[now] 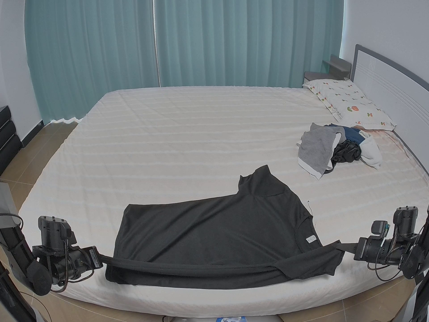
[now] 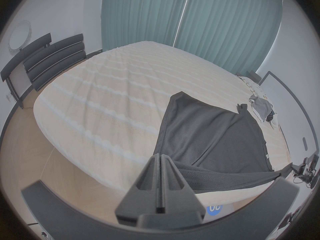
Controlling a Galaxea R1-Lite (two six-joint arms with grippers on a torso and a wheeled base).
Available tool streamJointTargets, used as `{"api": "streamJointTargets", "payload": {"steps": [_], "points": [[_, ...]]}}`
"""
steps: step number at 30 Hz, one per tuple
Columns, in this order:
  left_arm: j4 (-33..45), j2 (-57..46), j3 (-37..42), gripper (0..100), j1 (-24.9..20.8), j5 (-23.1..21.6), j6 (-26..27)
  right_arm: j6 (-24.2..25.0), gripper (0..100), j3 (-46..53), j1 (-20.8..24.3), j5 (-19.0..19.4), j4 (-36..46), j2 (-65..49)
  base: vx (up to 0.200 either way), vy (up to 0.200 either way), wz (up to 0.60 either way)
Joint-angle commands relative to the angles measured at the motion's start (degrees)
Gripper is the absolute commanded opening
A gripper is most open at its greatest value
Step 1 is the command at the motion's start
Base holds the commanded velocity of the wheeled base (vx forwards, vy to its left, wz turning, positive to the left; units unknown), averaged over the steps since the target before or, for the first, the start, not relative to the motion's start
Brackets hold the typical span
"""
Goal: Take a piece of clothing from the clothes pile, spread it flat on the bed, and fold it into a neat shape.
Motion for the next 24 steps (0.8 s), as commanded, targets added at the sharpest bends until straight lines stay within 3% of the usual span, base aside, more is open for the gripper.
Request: {"api": "streamJointTargets", "payload": {"steps": [1, 9, 13, 20, 21, 24], "points": [[-0.11, 1.2, -1.45, 0, 0.01, 0.1, -0.43, -0.28, 0, 0.84, 0.15, -0.28, -0.39, 1.25, 0.0, 0.0, 0.0], [-0.46, 8.58, -5.93, 0, -0.25, 0.02, -7.46, 0.51, 0, -2.59, 0.59, -0.28, -6.89, 12.77, 0.0, 0.0, 0.0], [-1.34, 15.7, -9.8, 0, -0.43, 0.02, -12.12, 0.6, 0, -4.17, 0.68, -1.51, -14.71, 20.94, 0.0, 0.0, 0.0], [-2.13, 20.8, -13.93, 0, -0.52, 0.1, -16.34, 1.83, 0, -8.83, 0.68, -2.91, -15.42, 25.95, 0.0, 0.0, 0.0], [-2.84, 21.15, -14.37, 0, -0.52, 0.02, -17.57, 4.38, 0, -9.97, 0.86, -2.91, -15.42, 26.04, 0.0, 0.0, 0.0], [-3.63, 22.38, -14.63, 0, -0.52, 0.1, -18.27, 6.05, 0, -11.29, 0.94, -3.0, -15.42, 26.48, 0.0, 0.0, 0.0]]}}
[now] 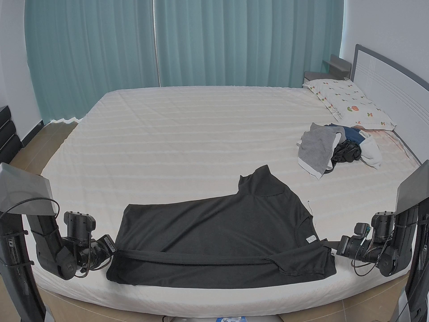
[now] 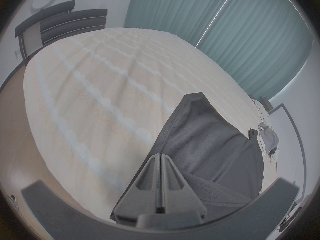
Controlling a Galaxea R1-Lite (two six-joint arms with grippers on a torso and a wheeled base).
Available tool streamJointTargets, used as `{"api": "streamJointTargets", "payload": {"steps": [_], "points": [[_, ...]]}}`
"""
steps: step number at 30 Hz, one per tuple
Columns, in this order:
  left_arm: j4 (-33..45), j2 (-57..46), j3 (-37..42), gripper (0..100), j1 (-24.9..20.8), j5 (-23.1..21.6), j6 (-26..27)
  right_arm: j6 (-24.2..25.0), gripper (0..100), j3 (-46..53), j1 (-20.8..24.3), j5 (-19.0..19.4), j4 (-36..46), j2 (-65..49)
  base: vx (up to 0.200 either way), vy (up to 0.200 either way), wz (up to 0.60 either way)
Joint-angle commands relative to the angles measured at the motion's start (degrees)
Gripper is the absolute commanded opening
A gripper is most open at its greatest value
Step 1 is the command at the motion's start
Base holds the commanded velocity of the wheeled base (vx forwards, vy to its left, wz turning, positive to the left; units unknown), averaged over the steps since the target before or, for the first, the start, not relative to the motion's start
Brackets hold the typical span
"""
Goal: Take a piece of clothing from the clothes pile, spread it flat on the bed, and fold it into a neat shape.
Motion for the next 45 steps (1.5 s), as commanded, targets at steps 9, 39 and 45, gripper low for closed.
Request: {"api": "streamJointTargets", "payload": {"steps": [9, 39, 45], "points": [[-2.09, 7.43, -3.11, 0, -0.12, 0.13, -1.85, 1.93, 0, -3.61, 0.38, -0.12, -0.61, 4.69, 0.0, 0.0, 0.0], [-2.18, -2.15, -11.82, 100, 1.64, -0.05, -5.98, 20.3, 100, -4.22, -0.33, -0.12, -0.69, 2.32, 0.0, 0.0, 0.0], [9.69, 2.34, -25.97, 100, 1.38, -0.13, -2.56, 20.03, 100, -4.14, -0.15, -0.21, -0.69, 2.58, 0.0, 0.0, 0.0]]}}
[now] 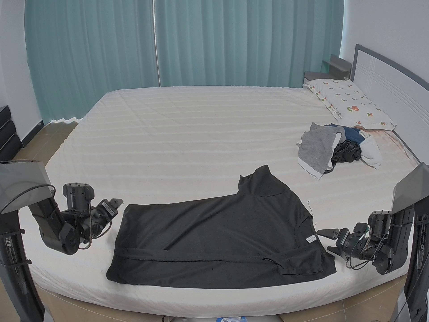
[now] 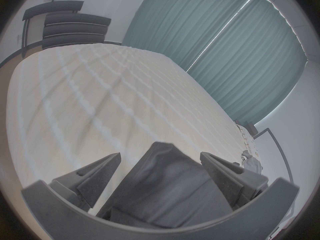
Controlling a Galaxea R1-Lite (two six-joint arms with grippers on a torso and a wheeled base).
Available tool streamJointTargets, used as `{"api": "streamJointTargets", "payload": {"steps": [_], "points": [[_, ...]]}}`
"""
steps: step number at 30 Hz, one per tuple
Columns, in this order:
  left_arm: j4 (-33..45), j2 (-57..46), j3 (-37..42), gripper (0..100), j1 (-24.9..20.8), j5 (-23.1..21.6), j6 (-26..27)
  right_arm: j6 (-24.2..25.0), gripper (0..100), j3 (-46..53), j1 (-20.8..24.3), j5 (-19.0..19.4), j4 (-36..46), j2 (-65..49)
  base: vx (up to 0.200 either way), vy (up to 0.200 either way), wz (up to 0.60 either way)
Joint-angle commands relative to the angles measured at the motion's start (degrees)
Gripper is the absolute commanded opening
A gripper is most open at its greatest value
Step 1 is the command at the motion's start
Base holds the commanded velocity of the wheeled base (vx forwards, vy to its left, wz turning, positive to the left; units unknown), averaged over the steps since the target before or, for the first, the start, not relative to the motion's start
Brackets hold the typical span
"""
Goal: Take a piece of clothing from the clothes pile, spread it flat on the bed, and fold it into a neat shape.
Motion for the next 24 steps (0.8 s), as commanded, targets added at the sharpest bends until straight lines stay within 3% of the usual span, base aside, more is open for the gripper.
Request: {"api": "streamJointTargets", "payload": {"steps": [1, 2, 8, 24], "points": [[7.41, 3.25, -11.11, 100, -0.16, -0.05, 2.2, 0.14, 100, 0.04, 0.09, -0.05, -0.67, -0.53, 0.0, 0.0, 0.0], [11.71, 8.35, -18.14, 100, -0.42, -0.49, 3.25, -0.13, 100, 0.31, 0.18, -0.05, -0.76, -0.44, 0.0, 0.0, 0.0], [14.88, 13.44, -24.2, 100, -1.83, -1.28, 6.33, -0.39, 100, 0.66, 0.27, 0.04, -0.76, -0.35, 0.0, 0.0, 0.0], [13.38, 15.03, -25.61, 100, -2.53, -1.63, 5.8, -3.47, 100, 0.66, 0.62, -0.4, -0.67, 0.79, 0.0, 0.0, 0.0]]}}
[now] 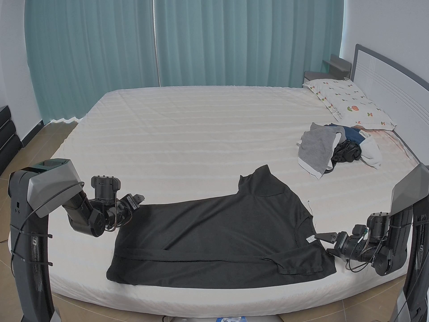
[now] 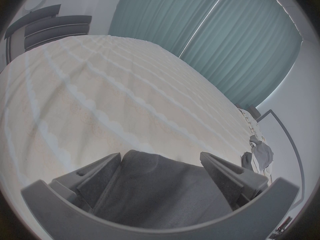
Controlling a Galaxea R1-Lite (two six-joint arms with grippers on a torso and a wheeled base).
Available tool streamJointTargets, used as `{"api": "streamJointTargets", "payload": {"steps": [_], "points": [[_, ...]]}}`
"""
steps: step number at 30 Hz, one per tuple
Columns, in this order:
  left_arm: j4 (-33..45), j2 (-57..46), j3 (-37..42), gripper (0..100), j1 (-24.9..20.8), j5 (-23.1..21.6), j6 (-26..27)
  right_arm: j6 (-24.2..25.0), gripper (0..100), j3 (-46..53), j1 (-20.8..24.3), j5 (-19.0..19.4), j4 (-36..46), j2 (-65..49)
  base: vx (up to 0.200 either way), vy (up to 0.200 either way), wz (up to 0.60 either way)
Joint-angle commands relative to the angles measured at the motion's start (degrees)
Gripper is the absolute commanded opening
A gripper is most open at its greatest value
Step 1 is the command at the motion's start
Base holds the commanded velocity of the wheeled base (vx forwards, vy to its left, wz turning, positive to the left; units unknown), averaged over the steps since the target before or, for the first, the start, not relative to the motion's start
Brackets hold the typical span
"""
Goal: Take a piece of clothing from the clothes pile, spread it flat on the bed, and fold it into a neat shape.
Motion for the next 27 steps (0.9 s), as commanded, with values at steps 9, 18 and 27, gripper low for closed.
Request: {"api": "streamJointTargets", "payload": {"steps": [9, 18, 27], "points": [[-3.98, 0.84, -0.48, 0, 2.03, 0.74, -4.75, 0.01, 100, 0.09, 0.01, -0.05, -0.69, 0.15, 0.0, 0.0, 0.0], [-5.03, 0.92, 0.31, 0, 3.26, 0.48, -8.36, 0.01, 100, 0.0, 0.01, -0.05, -0.69, 0.15, 0.0, 0.0, 0.0], [-8.73, 0.84, 1.28, 100, 3.53, -6.11, -10.38, 0.01, 100, 0.09, 0.01, -0.05, -0.69, 0.24, 0.0, 0.0, 0.0]]}}
